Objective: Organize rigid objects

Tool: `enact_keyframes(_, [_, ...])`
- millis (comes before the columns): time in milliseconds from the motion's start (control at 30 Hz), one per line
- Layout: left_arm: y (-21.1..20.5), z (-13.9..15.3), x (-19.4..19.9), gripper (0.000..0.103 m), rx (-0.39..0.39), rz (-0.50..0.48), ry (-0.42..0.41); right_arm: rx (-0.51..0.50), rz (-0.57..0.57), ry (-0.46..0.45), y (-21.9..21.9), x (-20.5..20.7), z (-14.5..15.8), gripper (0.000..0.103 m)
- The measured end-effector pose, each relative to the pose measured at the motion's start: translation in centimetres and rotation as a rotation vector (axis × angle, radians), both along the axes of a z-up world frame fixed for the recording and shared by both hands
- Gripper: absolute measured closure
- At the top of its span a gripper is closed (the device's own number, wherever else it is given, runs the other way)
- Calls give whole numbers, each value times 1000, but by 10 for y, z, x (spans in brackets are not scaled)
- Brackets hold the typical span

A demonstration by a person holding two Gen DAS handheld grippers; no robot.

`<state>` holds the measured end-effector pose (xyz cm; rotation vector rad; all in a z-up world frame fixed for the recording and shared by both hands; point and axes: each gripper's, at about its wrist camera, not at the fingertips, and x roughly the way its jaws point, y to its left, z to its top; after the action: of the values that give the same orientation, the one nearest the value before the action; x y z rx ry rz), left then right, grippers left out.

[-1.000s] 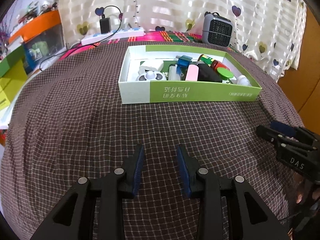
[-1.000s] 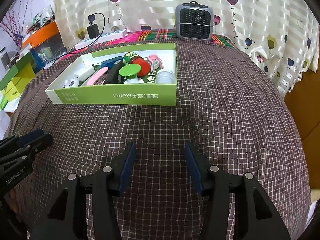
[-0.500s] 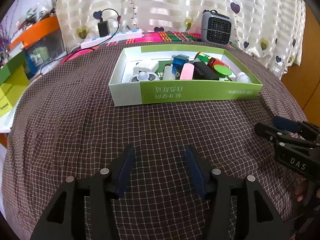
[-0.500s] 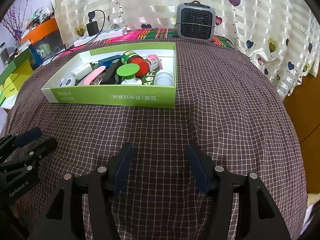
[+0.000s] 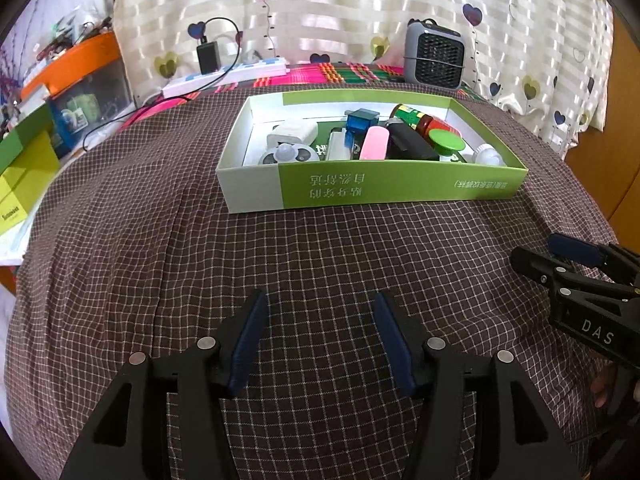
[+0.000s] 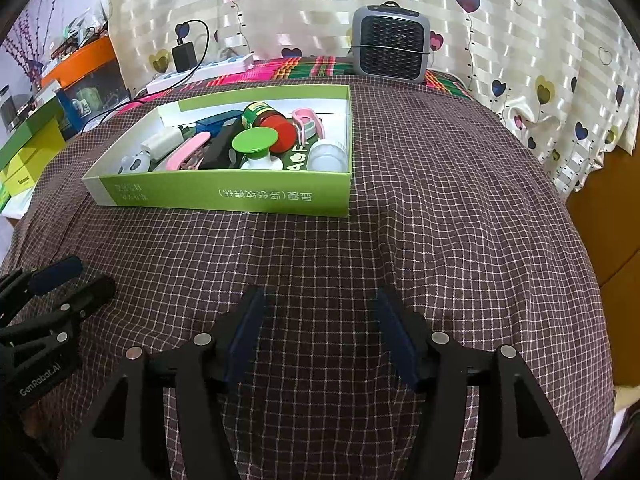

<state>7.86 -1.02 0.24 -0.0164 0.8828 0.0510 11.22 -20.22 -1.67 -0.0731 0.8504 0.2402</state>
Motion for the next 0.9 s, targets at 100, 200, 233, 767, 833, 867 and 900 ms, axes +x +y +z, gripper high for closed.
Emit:
enact_keyframes(100, [0,0,0,47,1,0,0,-2,1,0,0,0,0,42])
enact_keyframes(200, [0,0,0,47,1,0,0,-2,1,0,1,0,0,42])
enact_keyframes(233, [0,0,0,47,1,0,0,-2,1,0,1,0,0,42])
enact_keyframes(767, [0,0,0,47,0,0,0,-1,1,0,1,0,-1,41])
enact_keyframes(833, [0,0,0,47,1,0,0,-2,1,0,1,0,-1,41])
enact_keyframes(867, [0,0,-1,47,1,0,0,-2,1,0,1,0,-1,41])
enact_keyframes(900, [0,0,-1,47,1,0,0,-1,1,0,1,0,-1,41])
